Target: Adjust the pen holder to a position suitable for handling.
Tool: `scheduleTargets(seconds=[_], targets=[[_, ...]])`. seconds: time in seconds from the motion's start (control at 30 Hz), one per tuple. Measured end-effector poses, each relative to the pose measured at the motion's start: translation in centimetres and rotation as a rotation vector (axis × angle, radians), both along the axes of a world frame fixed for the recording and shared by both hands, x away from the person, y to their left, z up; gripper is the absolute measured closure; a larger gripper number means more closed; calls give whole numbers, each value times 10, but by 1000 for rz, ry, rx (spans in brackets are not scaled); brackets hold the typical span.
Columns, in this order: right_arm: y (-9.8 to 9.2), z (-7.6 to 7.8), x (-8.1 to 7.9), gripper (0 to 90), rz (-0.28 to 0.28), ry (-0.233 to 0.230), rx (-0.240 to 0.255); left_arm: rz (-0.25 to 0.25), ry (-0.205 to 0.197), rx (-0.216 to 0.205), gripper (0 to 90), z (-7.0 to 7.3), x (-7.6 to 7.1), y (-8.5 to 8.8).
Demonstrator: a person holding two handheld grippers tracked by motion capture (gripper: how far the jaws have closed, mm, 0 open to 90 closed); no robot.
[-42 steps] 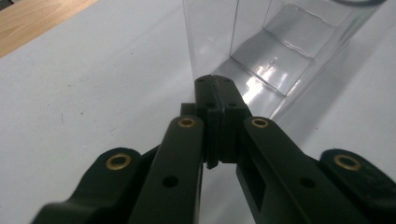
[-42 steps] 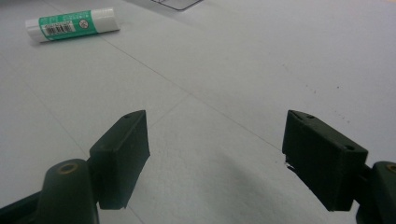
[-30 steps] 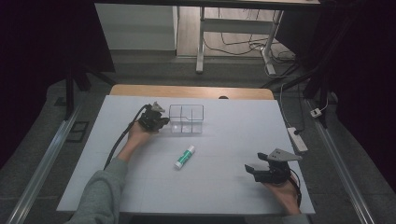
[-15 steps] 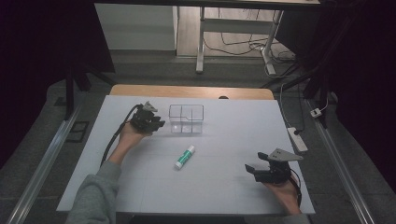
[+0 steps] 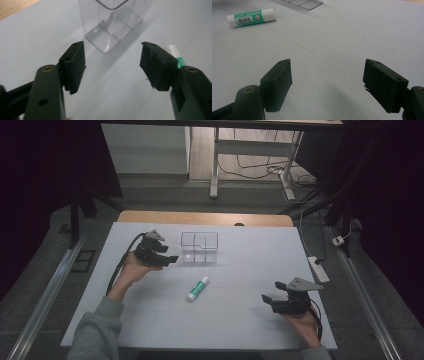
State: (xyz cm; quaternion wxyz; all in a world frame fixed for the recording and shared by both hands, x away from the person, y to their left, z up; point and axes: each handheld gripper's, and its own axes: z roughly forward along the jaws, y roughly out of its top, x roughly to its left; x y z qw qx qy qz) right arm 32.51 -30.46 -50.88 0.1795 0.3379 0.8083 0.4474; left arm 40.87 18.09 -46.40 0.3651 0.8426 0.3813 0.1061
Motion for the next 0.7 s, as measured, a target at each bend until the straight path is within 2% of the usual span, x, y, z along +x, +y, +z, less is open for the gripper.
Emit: scheduleTargets(seconds=[0.1,0.2,0.33,0.47,0.7], targets=[[0,-1,0,224,-4,0,0,-21,24,-42,321,5,-3,0],[1,-1,0,224,3,3,-7,-46,38,-56,298,8,-5,-3],[2,0,0,224,-1,-2,-2,-81,61,-34,261,10,-9,-11],[3,1,1,224,-1,-4,-5,-110,60,-16,252,14,-16,-19],[5,1,1,224,11,-6,-10,-123,61,14,240,19,-23,-30]])
